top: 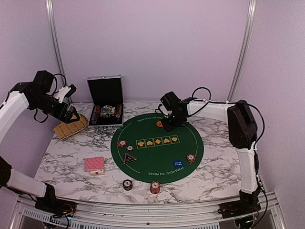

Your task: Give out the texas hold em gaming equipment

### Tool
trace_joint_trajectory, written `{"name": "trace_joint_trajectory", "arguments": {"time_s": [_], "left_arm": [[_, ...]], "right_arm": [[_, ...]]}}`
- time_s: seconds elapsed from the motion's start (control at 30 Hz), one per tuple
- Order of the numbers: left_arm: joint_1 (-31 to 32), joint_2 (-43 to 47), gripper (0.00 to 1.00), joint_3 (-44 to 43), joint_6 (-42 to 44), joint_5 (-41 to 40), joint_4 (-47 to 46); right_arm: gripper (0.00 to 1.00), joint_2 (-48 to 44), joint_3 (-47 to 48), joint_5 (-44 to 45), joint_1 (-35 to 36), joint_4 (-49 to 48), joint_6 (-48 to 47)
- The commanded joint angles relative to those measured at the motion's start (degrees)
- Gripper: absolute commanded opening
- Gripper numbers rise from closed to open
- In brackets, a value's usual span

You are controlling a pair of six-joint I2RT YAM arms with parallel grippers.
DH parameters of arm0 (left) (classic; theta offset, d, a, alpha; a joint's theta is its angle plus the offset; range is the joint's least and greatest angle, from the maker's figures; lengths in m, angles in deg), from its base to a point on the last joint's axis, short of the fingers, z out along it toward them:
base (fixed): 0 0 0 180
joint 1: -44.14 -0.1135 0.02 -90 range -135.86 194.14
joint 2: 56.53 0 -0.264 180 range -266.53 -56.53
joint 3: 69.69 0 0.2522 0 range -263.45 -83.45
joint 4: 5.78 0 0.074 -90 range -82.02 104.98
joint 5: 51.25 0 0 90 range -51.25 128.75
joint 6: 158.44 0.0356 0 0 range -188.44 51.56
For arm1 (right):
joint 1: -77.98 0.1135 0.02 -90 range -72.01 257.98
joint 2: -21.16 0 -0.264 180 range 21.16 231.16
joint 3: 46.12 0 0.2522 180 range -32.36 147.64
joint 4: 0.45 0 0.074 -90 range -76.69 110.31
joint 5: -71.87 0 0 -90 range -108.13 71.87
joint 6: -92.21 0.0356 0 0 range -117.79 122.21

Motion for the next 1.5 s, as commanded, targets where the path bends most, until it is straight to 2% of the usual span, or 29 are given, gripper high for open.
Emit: {"name": "trace_joint_trajectory", "arguments": {"time_s": [0.0,0.3,0.43,0.53,0.67,0.87,0.93,1.13,1.33,1.47], "left_arm": [[0.25,0.5,0.99,-1.21,0.67,0.15,1.6],[0.26,-0.13,0.99,-0.77,0.91,0.28,1.58],[0.25,-0.25,0.99,-0.72,0.97,0.5,1.6],[0.16,-0.16,0.99,-0.67,1.0,0.37,1.6],[0.23,0.01,0.99,-0.8,0.96,0.58,1.58],[0.19,0.34,0.99,-0.67,0.84,0.78,1.58],[0.25,0.39,0.99,-0.67,0.74,0.66,1.6],[0.21,0.8,0.99,-0.73,0.64,0.58,1.54],[0.25,1.09,0.99,-0.63,0.7,0.29,1.61],[0.22,0.95,0.99,-0.22,0.78,0.13,1.6]], "right_arm": [[0.07,4.08,3.54,2.9,-3.76,-1.52,1.56],[0.08,8.35,5.26,2.91,-8.06,-2.69,2.01],[0.11,9.24,5.8,3.23,-8.53,-2.53,1.99],[0.23,9.11,5.92,2.63,-8.56,-2.17,2.07],[0.47,8.1,6.07,2.56,-8.56,-1.73,2.18],[0.63,4.4,7.21,2.3,-8.49,-0.83,2.09],[0.64,2.4,6.88,2.11,-7.89,-0.92,1.96],[0.7,-5.54,2.37,2.63,0.31,-1.27,0.61],[0.76,-12.52,-4.21,-0.67,12.96,-1.05,1.17],[0.81,-13.43,-5.95,-4.35,21.44,-0.03,1.83]]}}
